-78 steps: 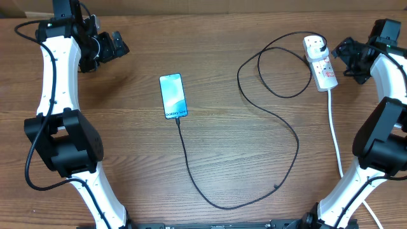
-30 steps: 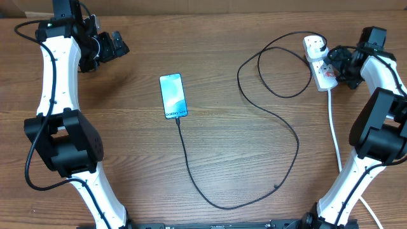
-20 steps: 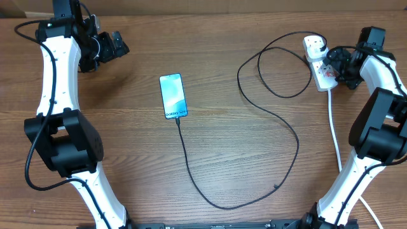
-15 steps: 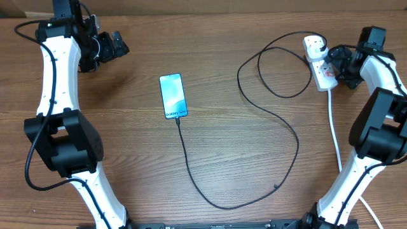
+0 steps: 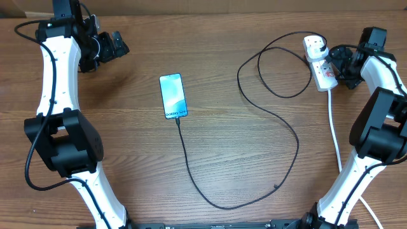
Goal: Plug charger to phone and switch on socket
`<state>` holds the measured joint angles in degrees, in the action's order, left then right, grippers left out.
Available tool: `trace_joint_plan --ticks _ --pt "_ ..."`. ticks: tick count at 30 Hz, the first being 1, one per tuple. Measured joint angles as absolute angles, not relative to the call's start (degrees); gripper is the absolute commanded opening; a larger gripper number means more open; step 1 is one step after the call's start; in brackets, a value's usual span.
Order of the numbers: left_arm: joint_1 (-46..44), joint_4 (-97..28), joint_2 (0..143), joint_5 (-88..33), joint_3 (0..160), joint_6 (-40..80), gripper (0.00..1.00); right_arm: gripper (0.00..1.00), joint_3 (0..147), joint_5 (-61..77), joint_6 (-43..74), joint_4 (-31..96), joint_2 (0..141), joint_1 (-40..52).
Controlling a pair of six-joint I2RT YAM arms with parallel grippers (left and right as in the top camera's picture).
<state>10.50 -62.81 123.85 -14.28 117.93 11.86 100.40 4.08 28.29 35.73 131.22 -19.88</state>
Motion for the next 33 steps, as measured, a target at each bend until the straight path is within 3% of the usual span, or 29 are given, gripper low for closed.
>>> trace_joint_plan --ticks 33 --pt "10.5 -62.81 123.85 -14.31 117.93 11.84 1.0 0.91 101.69 3.62 27.2 37.17 132.16 -19.51"
